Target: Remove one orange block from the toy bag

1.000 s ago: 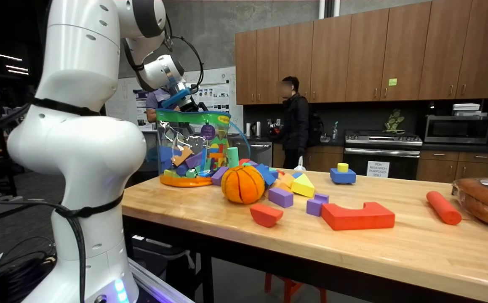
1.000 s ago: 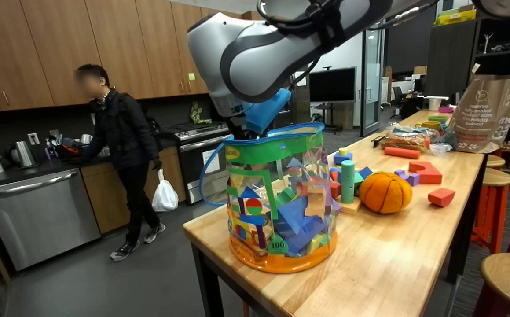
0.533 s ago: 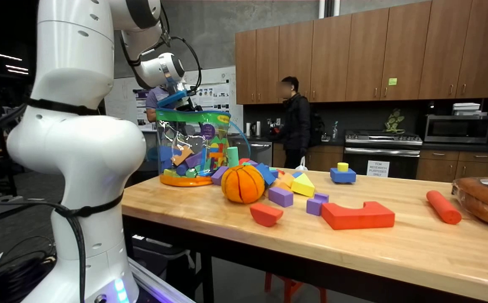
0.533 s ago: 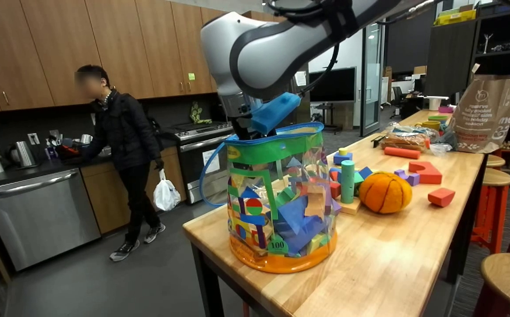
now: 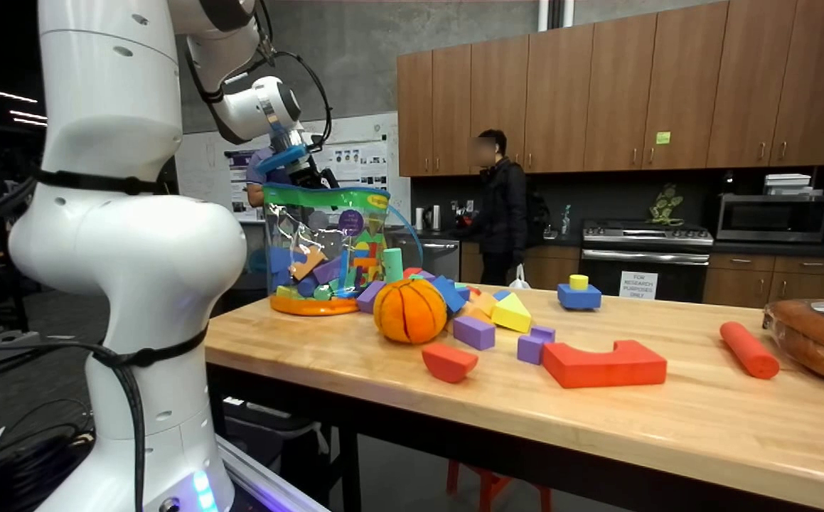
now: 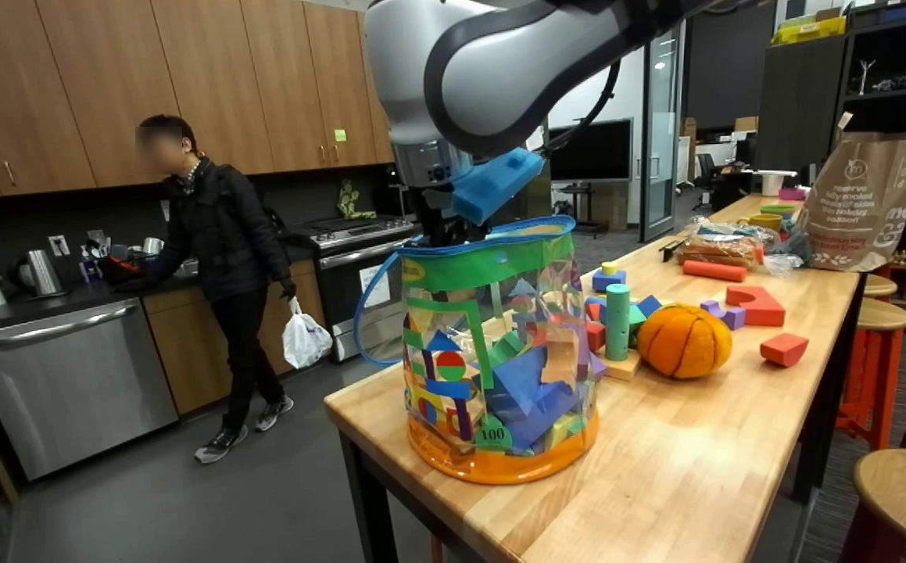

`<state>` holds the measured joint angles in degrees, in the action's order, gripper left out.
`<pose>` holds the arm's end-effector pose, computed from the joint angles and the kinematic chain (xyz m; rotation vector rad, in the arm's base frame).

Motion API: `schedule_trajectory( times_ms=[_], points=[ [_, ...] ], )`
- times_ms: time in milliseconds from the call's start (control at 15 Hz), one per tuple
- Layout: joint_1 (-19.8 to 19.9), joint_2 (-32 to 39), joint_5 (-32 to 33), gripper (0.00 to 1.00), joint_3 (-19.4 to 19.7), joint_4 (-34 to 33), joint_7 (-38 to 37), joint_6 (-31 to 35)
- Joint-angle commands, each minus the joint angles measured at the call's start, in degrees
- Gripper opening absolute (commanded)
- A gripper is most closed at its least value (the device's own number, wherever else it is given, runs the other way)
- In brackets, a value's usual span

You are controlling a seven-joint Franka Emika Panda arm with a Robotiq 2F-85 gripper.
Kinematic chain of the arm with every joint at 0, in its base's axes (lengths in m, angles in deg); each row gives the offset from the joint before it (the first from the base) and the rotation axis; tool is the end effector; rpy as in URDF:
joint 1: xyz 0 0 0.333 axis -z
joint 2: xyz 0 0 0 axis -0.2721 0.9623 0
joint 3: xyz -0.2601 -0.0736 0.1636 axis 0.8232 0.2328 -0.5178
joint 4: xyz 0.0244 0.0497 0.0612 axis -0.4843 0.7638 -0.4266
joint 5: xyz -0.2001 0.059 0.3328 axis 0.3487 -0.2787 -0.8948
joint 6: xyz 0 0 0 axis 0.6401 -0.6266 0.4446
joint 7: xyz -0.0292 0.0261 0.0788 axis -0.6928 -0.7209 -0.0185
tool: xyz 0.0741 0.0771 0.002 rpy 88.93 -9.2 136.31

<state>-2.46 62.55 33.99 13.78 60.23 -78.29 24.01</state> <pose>0.4976 0.3072 0.4860 2.8123 0.4609 0.2842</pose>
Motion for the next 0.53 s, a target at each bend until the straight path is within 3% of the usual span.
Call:
schedule_trajectory(
  times_ms=[0, 467],
  points=[
    [0.2, 2.8, -0.1, 1.00, 0.4, -2.3, 0.5, -1.0],
    [-0.4, 13.5, -1.8, 1.00, 2.7, -9.5, 2.2, -4.8]
  ],
)
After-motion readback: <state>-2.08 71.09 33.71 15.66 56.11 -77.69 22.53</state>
